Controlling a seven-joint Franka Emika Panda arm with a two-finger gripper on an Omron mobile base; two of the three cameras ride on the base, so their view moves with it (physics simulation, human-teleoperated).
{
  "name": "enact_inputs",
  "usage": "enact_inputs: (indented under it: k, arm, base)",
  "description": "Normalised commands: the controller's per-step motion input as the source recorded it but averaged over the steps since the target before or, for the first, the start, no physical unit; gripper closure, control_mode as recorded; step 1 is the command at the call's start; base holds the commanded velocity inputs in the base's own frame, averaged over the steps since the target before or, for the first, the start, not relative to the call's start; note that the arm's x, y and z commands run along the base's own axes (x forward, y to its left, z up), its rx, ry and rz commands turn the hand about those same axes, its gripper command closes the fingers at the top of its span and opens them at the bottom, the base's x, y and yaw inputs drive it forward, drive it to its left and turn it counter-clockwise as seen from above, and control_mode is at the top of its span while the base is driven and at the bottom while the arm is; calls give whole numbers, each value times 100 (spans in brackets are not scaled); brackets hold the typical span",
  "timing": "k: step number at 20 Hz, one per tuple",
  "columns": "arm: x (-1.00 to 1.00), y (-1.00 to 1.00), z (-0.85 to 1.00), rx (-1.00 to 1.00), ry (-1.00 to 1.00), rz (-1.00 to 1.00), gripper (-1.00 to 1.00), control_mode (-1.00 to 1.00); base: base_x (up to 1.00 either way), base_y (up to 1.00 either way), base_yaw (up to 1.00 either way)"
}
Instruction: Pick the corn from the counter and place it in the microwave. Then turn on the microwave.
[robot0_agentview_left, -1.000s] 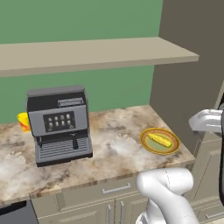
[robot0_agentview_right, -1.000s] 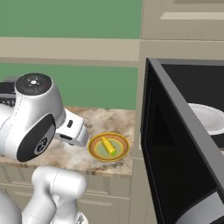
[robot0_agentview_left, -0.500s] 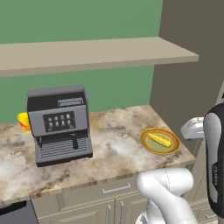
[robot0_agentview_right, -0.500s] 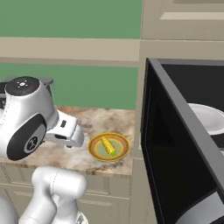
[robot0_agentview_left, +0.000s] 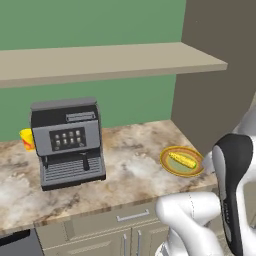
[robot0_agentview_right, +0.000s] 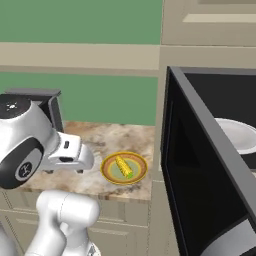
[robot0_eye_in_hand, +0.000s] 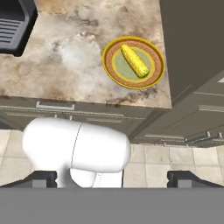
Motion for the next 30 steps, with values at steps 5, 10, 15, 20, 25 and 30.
enact_inputs:
  k: [5,10,15,20,25,30]
  arm:
    - [8,0,-21,-12,-12,6,-100,-100]
    - [23,0,-13,-8,-5,8,-100,-100]
    - [21,-5,-15,-7,-2,8,-100,-100]
    - [23,-12,-15,-5,-2,8,-100,-100]
    - [29,-11,-12,-3,0,7,-100,-100]
    - [37,-5,-19,-2,0,5,-100,-100]
  base:
    - [0,0,0]
    - [0,0,0]
    - [0,0,0]
    - [0,0,0]
    - [0,0,0]
    - [0,0,0]
